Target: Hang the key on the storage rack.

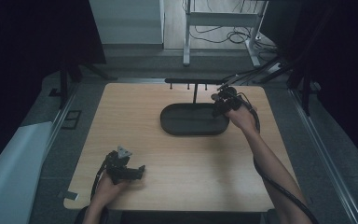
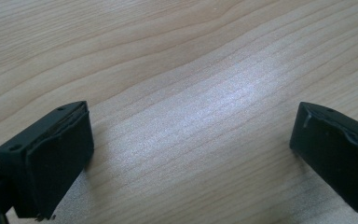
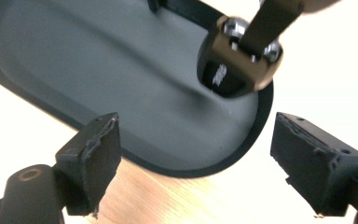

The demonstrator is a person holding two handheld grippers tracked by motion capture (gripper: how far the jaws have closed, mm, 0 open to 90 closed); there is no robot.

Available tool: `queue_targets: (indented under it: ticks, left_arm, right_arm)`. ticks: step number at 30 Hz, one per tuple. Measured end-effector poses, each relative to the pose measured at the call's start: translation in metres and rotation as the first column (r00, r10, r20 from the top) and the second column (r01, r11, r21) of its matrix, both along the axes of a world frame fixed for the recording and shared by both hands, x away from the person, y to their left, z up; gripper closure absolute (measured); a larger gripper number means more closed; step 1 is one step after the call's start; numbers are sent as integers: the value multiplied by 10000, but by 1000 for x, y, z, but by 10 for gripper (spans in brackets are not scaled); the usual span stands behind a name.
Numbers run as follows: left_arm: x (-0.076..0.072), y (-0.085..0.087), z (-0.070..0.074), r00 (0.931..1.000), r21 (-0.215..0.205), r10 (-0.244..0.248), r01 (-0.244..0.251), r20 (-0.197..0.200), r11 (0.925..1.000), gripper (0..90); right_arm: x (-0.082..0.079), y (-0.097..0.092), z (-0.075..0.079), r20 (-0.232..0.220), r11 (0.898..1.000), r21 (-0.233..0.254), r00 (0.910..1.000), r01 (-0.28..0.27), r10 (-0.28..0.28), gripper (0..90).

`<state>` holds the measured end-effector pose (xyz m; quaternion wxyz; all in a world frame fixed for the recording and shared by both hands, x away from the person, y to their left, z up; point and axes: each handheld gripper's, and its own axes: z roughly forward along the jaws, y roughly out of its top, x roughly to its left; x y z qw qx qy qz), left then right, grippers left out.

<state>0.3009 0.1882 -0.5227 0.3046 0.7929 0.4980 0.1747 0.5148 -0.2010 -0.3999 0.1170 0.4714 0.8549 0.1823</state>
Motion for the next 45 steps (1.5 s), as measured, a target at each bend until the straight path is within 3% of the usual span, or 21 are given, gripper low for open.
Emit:
queue_targets:
  ticks: [20, 36, 45]
  left_arm:
    - [0, 0, 0, 10000, -1, -2, 2, -11, 10000, 0]
    - [0, 0, 0, 10000, -2, -1, 1, -13, 10000, 0]
    - [0, 0, 0, 10000, -6, 0, 0, -12, 10000, 0]
  right_arm:
    - [-26, -18, -3, 73, 9978, 342, 9983, -575, 572, 137]
    - [-45, -29, -9, 3, 9953, 342, 9959, -904, 905, 125]
    - [-54, -32, -15, -80, 9948, 98, 9948, -1016, 1017, 87]
